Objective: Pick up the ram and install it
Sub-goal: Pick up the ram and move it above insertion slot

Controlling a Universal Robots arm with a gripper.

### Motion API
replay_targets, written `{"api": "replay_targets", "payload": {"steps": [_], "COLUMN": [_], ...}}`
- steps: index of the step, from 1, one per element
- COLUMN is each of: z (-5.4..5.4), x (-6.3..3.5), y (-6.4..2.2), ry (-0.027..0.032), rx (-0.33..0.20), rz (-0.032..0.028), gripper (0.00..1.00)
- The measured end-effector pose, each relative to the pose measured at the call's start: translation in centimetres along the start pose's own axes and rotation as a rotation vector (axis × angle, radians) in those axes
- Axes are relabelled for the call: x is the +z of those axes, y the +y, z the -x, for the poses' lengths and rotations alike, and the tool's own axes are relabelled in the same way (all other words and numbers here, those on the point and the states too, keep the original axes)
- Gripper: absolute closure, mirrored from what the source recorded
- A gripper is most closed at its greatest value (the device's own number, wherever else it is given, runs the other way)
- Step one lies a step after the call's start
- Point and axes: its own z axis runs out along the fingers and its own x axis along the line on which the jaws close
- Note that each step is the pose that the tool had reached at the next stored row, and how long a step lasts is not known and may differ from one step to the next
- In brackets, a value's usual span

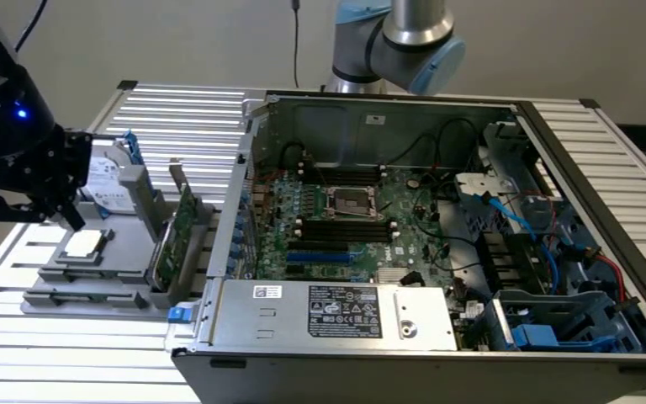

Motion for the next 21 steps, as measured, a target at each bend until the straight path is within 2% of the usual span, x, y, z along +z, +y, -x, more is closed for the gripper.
{"api": "replay_targets", "payload": {"steps": [16,17,18,20,21], "z": [0.0,0.0,0.01,-0.01,-0.03], "x": [0.15,0.15,0.14,0.16,0.17], "y": [-0.01,0.0,0.01,0.01,0.0], "ry": [0.0435,0.0471,0.0532,0.0549,0.0549], "rx": [-0.244,-0.254,-0.26,-0.262,-0.262], "rz": [-0.016,-0.0154,-0.0157,-0.0158,-0.0157], "gripper": [0.89,0.89,0.89,0.88,0.83]}}
